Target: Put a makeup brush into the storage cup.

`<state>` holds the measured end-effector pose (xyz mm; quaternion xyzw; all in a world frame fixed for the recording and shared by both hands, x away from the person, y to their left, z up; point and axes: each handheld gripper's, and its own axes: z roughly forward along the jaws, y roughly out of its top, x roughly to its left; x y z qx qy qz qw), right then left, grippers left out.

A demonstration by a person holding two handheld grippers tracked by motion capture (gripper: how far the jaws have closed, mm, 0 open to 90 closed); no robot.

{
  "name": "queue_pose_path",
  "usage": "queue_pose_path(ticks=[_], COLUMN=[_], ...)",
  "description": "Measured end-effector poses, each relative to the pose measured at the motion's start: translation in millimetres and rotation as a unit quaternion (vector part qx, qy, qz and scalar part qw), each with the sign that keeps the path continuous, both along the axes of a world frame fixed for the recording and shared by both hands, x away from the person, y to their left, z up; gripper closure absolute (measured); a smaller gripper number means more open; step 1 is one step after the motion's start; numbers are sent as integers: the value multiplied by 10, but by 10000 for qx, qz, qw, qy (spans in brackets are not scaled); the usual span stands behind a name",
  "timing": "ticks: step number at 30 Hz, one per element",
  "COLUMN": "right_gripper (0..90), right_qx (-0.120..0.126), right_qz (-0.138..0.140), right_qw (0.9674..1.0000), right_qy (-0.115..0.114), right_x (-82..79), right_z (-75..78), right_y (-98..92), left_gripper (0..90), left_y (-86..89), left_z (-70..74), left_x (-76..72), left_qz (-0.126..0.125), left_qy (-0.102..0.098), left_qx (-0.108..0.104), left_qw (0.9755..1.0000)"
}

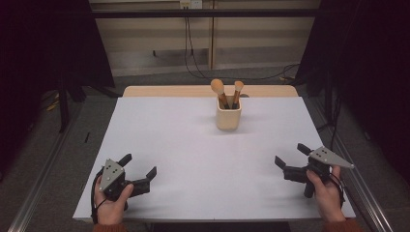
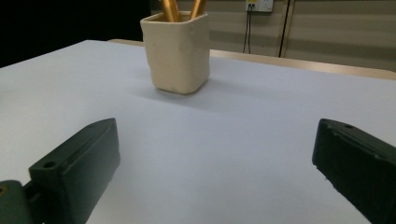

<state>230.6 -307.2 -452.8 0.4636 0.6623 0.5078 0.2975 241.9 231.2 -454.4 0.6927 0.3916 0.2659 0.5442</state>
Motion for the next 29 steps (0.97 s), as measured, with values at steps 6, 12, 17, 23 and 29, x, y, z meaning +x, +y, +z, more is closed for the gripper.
queue_pose_path(ticks=[6,12,17,23,29], right_gripper=[1,0,0,1,1], right_qx=[3,-8,-23,-7,-74], right_qz=[-49,-55,-84,-108,-75], right_qw=[10000,10000,10000,9999,9999], right_qy=[-5,28,17,-12,-16], right_x=[-130,-274,-365,-359,-336], right_z=[-34,-86,-121,-134,-140], right_y=[-47,-94,-145,-158,-146], left_gripper=[28,28,28,28,28], left_y=[-1,14,15,15,8], left_z=[8,9,7,9,0], left_x=[-18,-36,-41,-39,-25], left_qz=[-26,-2,7,-1,-25], left_qy=[-15,-1,1,1,33], left_qx=[29,27,-1,24,71], left_qw=[10000,10000,10000,10000,10000])
